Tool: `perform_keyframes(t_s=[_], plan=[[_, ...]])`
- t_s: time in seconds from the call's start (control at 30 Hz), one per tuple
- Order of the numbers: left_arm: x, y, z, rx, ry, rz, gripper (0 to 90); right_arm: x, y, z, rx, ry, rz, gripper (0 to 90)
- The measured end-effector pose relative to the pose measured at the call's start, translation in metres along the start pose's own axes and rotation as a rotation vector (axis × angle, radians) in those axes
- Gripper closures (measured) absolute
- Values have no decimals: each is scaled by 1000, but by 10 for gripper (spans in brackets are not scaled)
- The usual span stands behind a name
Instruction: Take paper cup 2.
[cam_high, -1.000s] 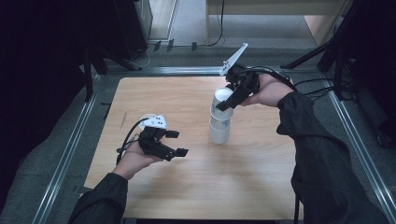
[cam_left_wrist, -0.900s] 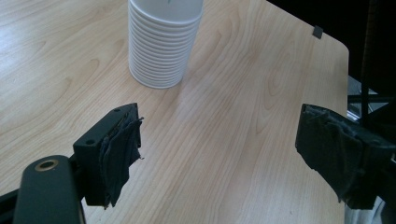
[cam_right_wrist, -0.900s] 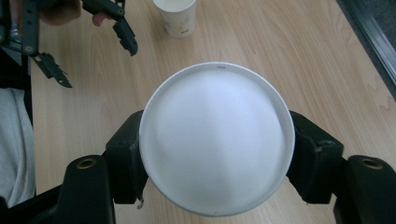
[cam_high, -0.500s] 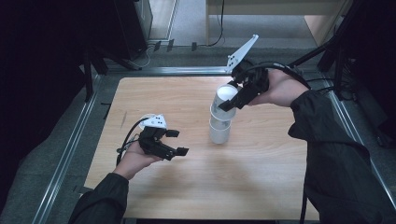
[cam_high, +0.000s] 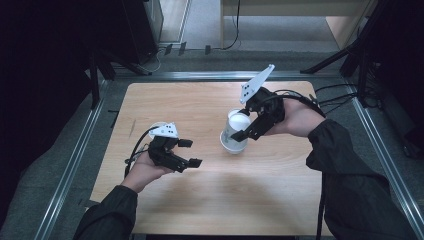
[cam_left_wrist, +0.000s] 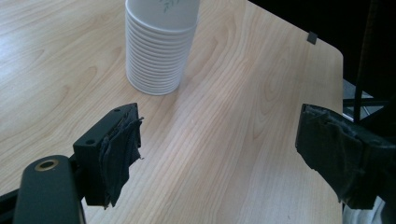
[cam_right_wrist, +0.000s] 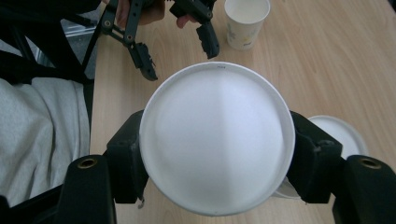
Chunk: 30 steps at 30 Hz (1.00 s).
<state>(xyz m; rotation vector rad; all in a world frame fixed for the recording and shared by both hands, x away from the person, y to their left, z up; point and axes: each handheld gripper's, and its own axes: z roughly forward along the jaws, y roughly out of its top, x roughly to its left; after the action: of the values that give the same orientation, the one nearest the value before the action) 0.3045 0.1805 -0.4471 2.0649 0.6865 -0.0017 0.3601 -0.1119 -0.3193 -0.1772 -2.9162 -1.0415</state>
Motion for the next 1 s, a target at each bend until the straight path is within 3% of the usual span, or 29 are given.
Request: perform_keyframes(t_s=[0.47,0.63,1.0], plan=[[-6,1,7,16,-10,44,144,7,-42,30,-83,36,46,327],[-7,2,10,15,-30,42,144,6,-55,41,-106,44,65,327],[-13,2,21,30,-59,66,144,8,-74,63,-149,60,102,328]])
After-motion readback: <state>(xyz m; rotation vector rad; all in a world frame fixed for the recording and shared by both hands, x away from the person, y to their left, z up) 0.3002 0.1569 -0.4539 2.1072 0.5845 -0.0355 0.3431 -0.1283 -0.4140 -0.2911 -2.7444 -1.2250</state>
